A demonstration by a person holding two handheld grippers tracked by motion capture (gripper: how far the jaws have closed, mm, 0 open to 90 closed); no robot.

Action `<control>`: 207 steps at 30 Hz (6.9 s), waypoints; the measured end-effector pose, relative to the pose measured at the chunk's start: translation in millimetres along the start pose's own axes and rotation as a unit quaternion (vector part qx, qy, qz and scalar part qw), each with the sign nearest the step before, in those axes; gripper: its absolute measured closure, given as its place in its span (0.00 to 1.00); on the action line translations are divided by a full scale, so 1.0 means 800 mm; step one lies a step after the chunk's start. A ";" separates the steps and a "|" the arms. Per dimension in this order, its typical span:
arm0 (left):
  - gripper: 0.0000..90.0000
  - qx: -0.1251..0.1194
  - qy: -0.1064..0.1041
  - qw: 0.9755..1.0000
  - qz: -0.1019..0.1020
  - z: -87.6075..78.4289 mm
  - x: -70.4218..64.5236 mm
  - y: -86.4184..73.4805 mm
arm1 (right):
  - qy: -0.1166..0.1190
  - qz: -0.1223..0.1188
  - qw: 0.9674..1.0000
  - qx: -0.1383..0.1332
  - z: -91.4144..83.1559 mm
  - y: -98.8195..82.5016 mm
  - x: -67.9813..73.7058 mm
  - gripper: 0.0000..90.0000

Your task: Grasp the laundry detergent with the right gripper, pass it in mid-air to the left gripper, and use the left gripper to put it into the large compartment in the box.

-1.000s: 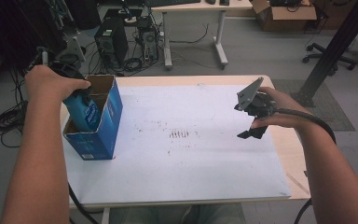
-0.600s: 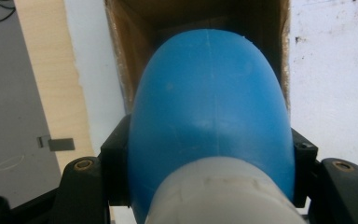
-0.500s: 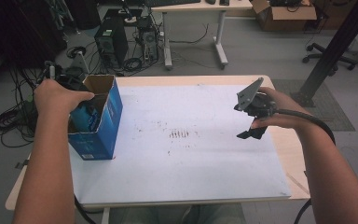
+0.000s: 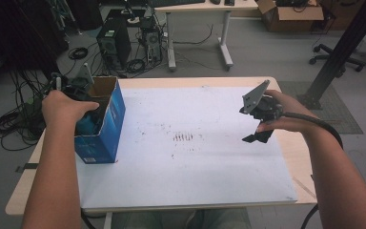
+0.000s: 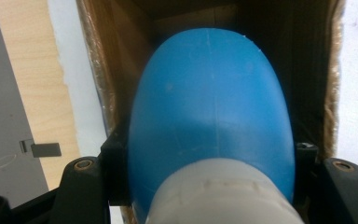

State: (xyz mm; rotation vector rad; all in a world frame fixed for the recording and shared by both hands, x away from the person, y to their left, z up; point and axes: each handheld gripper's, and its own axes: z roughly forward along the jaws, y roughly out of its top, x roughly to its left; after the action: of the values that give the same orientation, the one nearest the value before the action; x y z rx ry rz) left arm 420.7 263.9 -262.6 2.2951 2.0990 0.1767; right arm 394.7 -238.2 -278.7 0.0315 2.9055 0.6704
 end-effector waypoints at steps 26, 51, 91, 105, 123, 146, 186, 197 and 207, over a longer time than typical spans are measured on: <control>0.42 0.009 -0.001 1.000 0.007 0.030 -0.002 0.000 | 0.003 -0.003 1.000 -0.002 0.006 -0.001 0.002 0.03; 0.40 -0.002 -0.004 1.000 -0.002 0.030 -0.001 -0.001 | -0.002 0.001 1.000 -0.006 0.007 -0.005 0.004 0.03; 0.24 -0.026 0.022 0.999 -0.007 -0.014 -0.007 -0.007 | -0.007 0.000 1.000 -0.013 -0.002 -0.006 0.009 0.03; 0.15 -0.044 0.045 0.998 0.029 -0.041 -0.011 -0.007 | -0.008 0.000 1.000 -0.016 -0.006 -0.005 0.010 0.03; 0.05 -0.079 0.024 0.989 0.124 -0.090 -0.038 -0.002 | -0.009 -0.004 0.999 -0.033 -0.014 0.002 0.013 0.03; 0.06 -0.044 -0.057 0.896 0.437 -0.117 -0.165 0.010 | -0.009 -0.005 1.000 -0.016 -0.020 0.001 0.017 0.03; 0.05 0.019 -0.070 0.826 0.559 -0.111 -0.217 0.014 | 0.018 -0.006 1.000 0.022 -0.006 0.013 -0.012 0.03; 0.05 0.013 -0.070 0.824 0.562 -0.117 -0.216 0.010 | 0.013 -0.006 1.000 0.022 -0.012 0.016 -0.009 0.03; 0.05 0.014 -0.070 0.822 0.564 -0.115 -0.219 0.011 | 0.014 -0.002 1.000 0.021 -0.010 0.013 -0.007 0.03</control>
State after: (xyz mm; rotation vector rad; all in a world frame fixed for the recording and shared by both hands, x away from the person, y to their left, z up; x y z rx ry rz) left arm 405.0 83.6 -182.2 3.0802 0.4301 -0.0211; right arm 398.6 -232.5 -265.8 0.0213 2.9451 0.6125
